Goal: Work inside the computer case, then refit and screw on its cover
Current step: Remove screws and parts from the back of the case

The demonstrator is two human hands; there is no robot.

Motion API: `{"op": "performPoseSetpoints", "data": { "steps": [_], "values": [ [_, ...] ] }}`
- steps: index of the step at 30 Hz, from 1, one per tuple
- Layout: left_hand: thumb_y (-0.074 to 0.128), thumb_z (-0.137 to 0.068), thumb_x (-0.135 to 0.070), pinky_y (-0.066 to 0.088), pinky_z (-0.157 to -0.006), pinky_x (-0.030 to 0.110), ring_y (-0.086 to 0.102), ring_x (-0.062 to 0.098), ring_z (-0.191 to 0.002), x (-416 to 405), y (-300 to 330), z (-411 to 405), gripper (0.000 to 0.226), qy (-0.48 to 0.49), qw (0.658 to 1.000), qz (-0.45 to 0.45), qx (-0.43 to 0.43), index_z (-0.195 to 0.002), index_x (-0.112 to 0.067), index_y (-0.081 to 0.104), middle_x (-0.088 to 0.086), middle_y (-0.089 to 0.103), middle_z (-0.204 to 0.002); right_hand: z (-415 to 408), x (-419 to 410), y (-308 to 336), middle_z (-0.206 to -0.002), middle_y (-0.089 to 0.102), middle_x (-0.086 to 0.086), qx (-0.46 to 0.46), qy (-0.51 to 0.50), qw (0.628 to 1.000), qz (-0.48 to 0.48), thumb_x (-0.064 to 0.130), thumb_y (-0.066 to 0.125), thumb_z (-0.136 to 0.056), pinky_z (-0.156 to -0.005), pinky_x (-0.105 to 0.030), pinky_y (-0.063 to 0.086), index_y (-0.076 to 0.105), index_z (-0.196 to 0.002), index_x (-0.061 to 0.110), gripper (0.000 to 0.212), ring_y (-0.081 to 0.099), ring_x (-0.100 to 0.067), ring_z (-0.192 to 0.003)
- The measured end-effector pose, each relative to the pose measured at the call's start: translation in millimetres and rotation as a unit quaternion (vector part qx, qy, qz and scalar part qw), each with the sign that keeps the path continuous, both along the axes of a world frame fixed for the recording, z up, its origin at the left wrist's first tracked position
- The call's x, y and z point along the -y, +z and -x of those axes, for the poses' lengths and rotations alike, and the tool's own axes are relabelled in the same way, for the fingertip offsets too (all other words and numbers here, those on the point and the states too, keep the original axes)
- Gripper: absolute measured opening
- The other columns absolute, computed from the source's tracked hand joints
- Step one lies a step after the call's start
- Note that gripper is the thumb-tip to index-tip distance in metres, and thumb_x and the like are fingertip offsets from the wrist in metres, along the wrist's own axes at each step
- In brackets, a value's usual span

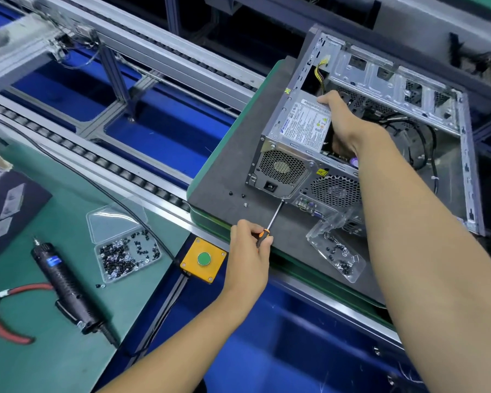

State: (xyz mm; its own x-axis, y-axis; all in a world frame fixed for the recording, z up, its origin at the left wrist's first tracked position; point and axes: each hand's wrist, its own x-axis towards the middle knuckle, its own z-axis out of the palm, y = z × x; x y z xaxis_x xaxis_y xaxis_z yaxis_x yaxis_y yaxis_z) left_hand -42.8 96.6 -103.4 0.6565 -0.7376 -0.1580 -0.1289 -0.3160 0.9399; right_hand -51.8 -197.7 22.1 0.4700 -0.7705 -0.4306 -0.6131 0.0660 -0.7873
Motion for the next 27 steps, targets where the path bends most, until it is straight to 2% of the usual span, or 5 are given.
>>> {"op": "performPoseSetpoints", "data": {
  "steps": [3, 9, 13, 17, 27],
  "values": [
    [0.069, -0.096, -0.026, 0.046, -0.06, 0.016, 0.067, 0.013, -0.074, 0.3, 0.2, 1.6, 0.019, 0.033, 0.993, -0.006, -0.117, -0.101, -0.02, 0.052, 0.004, 0.062, -0.09, 1.6, -0.9, -3.6, -0.049, 0.053, 0.002, 0.021, -0.001, 1.0, 0.01, 0.053, 0.026, -0.101, -0.041, -0.016, 0.035, 0.047, -0.051, 0.026, 0.06, 0.046, -0.008, -0.036],
    [0.063, -0.098, -0.04, 0.046, -0.054, 0.038, 0.059, 0.017, -0.058, 1.6, 7.0, 3.7, 0.026, 0.03, 0.997, -0.047, -0.049, -0.097, -0.026, 0.041, -0.007, 0.052, -0.068, -0.3, -3.7, -2.8, -0.098, 0.061, -0.019, 0.023, 0.029, 0.999, -0.007, 0.063, 0.029, -0.09, -0.105, -0.049, 0.035, 0.051, -0.099, 0.02, 0.05, 0.058, -0.032, -0.103],
    [0.044, -0.104, -0.045, 0.044, -0.054, 0.04, 0.056, 0.021, -0.062, 4.7, 11.9, 5.8, 0.022, 0.023, 0.995, -0.095, 0.021, -0.097, -0.026, 0.034, -0.005, 0.054, -0.066, 0.0, -6.0, -1.3, -0.102, 0.06, -0.022, 0.044, 0.031, 0.999, -0.007, 0.064, 0.035, -0.081, -0.093, -0.044, 0.039, 0.052, -0.102, 0.017, 0.054, 0.056, -0.033, -0.093],
    [0.04, -0.108, -0.033, 0.05, -0.059, 0.05, 0.058, 0.022, -0.067, 2.5, 15.6, 10.9, 0.014, 0.007, 0.994, -0.089, 0.063, -0.096, -0.028, 0.036, -0.002, 0.058, -0.078, -2.1, -4.9, -4.4, -0.102, 0.063, -0.019, 0.056, 0.03, 0.998, 0.006, 0.061, 0.031, -0.087, -0.112, -0.049, 0.035, 0.052, -0.104, 0.018, 0.05, 0.054, -0.029, -0.098],
    [0.055, -0.103, -0.034, 0.043, -0.054, 0.021, 0.056, 0.0, -0.079, 3.9, 9.8, 12.7, 0.02, 0.033, 0.993, -0.029, 0.112, -0.109, -0.032, 0.036, -0.015, 0.05, -0.089, -0.1, 0.4, -9.6, -0.082, 0.065, -0.015, 0.065, 0.033, 0.997, -0.01, 0.055, 0.031, -0.093, -0.08, -0.04, 0.045, 0.055, -0.101, 0.013, 0.05, 0.057, -0.032, -0.086]
  ]
}}
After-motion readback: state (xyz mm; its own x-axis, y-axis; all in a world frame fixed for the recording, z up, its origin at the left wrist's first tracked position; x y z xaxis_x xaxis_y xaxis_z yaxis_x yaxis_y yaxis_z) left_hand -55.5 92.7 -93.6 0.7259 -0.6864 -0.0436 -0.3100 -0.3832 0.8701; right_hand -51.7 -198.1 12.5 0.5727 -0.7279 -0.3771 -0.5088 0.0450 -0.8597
